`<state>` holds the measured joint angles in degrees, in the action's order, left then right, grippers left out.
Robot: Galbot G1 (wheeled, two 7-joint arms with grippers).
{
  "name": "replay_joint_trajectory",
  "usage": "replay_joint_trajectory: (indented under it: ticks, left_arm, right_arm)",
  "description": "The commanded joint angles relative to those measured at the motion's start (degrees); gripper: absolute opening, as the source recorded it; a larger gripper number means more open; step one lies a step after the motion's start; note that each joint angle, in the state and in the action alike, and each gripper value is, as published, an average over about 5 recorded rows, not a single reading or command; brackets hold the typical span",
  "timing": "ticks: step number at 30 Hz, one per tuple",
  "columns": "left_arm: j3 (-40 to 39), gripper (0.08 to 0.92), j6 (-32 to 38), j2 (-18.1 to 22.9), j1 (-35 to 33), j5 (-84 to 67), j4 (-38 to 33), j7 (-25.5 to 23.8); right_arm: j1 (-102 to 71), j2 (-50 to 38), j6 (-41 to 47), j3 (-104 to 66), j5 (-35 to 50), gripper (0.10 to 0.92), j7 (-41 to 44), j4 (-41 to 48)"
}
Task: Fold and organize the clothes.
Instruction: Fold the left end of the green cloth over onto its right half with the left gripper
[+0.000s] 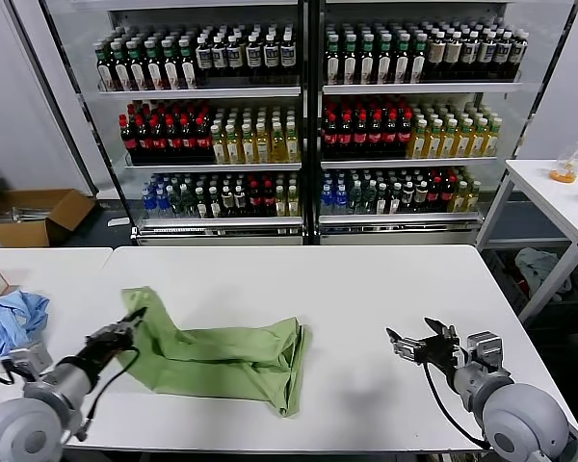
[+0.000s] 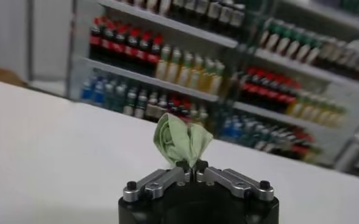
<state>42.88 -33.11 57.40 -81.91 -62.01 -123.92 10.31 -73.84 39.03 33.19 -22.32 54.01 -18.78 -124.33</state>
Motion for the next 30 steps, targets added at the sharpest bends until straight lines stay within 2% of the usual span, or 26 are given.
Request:
replay_joint_trajectory:
  ticks: [1,11,21,25,30]
  left_arm:
    - [-11.9,0.101,0.0,6.1,3.3,-5.8,-3.4,0.5]
    - [-24.1,0.101,0.0,8.6,11.1,-1.1,3.1,2.3]
    - [-30.1,0.105,-0.1,7.8,11.8,2.6,4.6,1.2]
    - [-30.4,0.171,-0.1,6.6,10.5,3.8,3.0,-1.2]
    - [-29.2,0.309,-0.1,6.0,9.0,3.9,0.7,-2.6]
  right_arm:
    - [0.1,0.1,0.0,0.2,-0.1,0.823,0.0,0.2]
    - [0.2,0.4,0.0,0.6,-0.5,0.823,0.0,0.6]
    - [0.2,0.3,0.0,0.3,-0.5,0.823,0.1,0.9]
    - [0.3,0.3,0.0,0.3,-0.5,0.823,0.2,1.2]
    - [0.6,0.5,0.0,0.6,-0.5,0.823,0.2,1.6]
